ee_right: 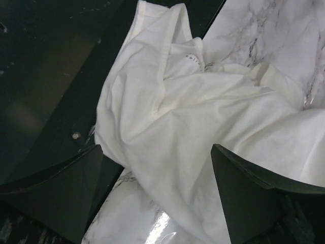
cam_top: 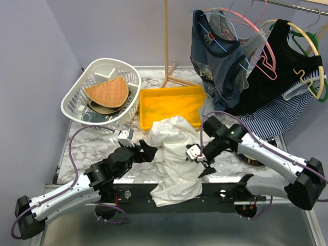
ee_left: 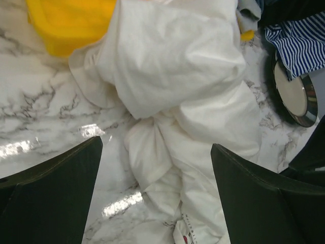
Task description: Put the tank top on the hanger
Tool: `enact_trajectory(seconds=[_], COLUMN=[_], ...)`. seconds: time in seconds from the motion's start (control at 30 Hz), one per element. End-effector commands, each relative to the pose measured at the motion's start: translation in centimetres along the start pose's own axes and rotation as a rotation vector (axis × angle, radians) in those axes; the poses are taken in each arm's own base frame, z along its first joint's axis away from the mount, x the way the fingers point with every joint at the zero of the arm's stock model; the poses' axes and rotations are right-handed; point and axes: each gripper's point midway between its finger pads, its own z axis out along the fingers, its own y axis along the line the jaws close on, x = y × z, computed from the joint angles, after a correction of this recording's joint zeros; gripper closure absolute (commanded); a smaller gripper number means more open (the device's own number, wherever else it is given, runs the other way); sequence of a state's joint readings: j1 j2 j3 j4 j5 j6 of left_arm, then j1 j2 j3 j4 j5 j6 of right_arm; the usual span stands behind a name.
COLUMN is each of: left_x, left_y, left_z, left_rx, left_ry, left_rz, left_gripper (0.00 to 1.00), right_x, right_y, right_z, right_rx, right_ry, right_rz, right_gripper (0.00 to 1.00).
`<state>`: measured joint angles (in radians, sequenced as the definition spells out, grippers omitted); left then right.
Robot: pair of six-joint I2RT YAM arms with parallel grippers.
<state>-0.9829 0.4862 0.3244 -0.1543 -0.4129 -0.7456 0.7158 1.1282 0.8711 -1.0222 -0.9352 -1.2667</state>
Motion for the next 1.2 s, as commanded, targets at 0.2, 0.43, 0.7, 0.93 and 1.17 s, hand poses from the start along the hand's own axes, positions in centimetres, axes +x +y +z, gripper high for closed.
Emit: enact_trajectory(seconds=[0.2,0.43,0.7,0.93,1.17], left_x=[6.6,5.4,4.1,4.1,3.9], left_y=[4.4,9.3,10.2,10.8,11.3], left_z=[-1.3,-3.9,-4.6,-4.9,-5.1], left_rx=[-0.142,-0.393,-0.415,-0.461,-0.492], left_ry=[0.139,0.059,-0.031,-0.037,-0.052], left_rz=[-0.337,-0.377,-0.448,-0.457,-0.478], left_gripper=[0.08,0.11,0.12,0.11,0.12], right_x=[-6.6,-4.8,-1.0,2.0,3.7], right_y=[-12.4,-14.4,-15.5,-16.0,-15.9], right_z=[5.5,10.0,13.3,14.1,14.5], right_rx=[0.242,0.248,0.248,0.272,0.274], right_ry=[-0.011,0.060,0.192,0.300,0.356], right_rz=[0.005,0.137,0.204,0.219,0.228], right_gripper=[0.25,0.43,0.48,0.48,0.48])
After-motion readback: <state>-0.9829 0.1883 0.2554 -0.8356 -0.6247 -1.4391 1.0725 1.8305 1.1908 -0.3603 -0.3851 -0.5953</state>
